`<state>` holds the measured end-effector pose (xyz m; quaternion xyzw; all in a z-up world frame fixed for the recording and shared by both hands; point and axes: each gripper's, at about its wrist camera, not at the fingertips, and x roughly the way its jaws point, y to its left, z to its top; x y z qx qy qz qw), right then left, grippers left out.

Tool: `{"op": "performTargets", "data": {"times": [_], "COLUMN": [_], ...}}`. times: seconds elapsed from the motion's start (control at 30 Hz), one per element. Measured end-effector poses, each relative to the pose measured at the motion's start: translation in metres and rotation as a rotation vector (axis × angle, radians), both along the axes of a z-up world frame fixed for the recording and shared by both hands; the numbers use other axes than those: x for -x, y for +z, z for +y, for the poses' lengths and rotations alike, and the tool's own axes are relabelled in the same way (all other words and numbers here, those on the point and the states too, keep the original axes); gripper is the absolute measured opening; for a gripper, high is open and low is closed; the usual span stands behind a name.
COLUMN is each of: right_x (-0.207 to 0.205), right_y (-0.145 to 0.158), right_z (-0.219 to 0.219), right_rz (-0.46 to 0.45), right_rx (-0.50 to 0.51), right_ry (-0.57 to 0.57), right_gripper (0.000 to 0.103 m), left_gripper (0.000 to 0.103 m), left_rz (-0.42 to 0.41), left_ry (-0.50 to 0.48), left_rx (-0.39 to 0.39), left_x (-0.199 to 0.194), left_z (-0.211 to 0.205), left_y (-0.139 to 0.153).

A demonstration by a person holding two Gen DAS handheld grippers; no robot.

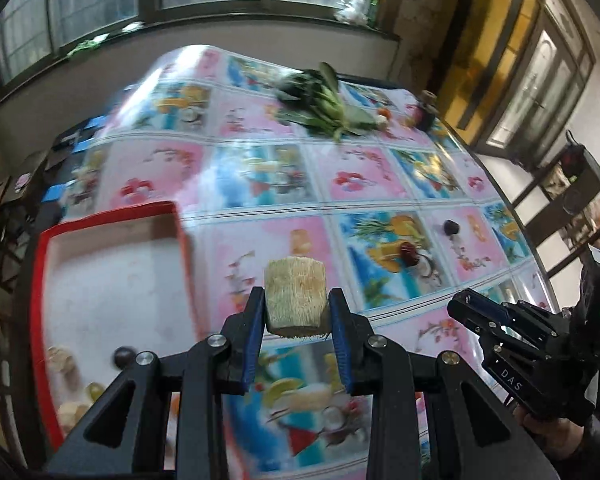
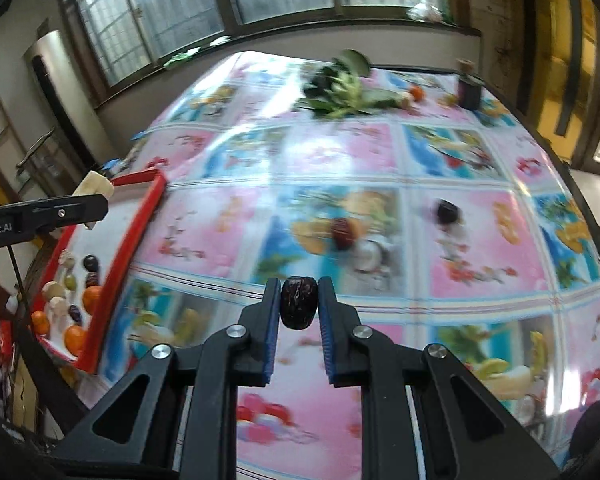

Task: Organize fruits
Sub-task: 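Carry the dark date and white yam chunk over the red tray with both tools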

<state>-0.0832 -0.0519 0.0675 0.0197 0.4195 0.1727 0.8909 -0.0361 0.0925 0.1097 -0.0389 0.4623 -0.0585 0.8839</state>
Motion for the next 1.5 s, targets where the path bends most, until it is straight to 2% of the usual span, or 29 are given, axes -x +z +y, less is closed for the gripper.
{"op": "performTargets", "data": {"times": [0.17,0.53,0.77,1.07,1.5], "right_x": [0.004,0.004,0.0,-0.003,-0.008], "right_y": [0.007,0.021,0.026,0.03,0.029], "right_z": [0.035,0.13,0.187,0.221,0.231], "right_rz": [-0.017,-0.038,-0.04,-0.047,-0.04], "right_rx": [0.0,-0.009,-0.013,-0.01,-0.002], "right_ry": [0.066,0.241,0.328,0.358,0.331], "right_gripper": [0.02,0.02,0.02,0.02,0.02], "left_gripper": [0.031,0.031,0.031,0.031,0.031], "left_rz": [-0.018,-0.048,-0.043,-0.038,-0.018], "left_ry": [0.071,0.235,0.316,0.367,0.383], "left_rx": [-0.004,-0.139,-0.156,-0.171,-0.171], "left_x": [0.014,0.036,0.043,0.047,0.041], "left_z": [0.028,0.087,0.122,0.146,0.153], "left_y": [0.006,0.009,0.003,-0.003,-0.01]}}
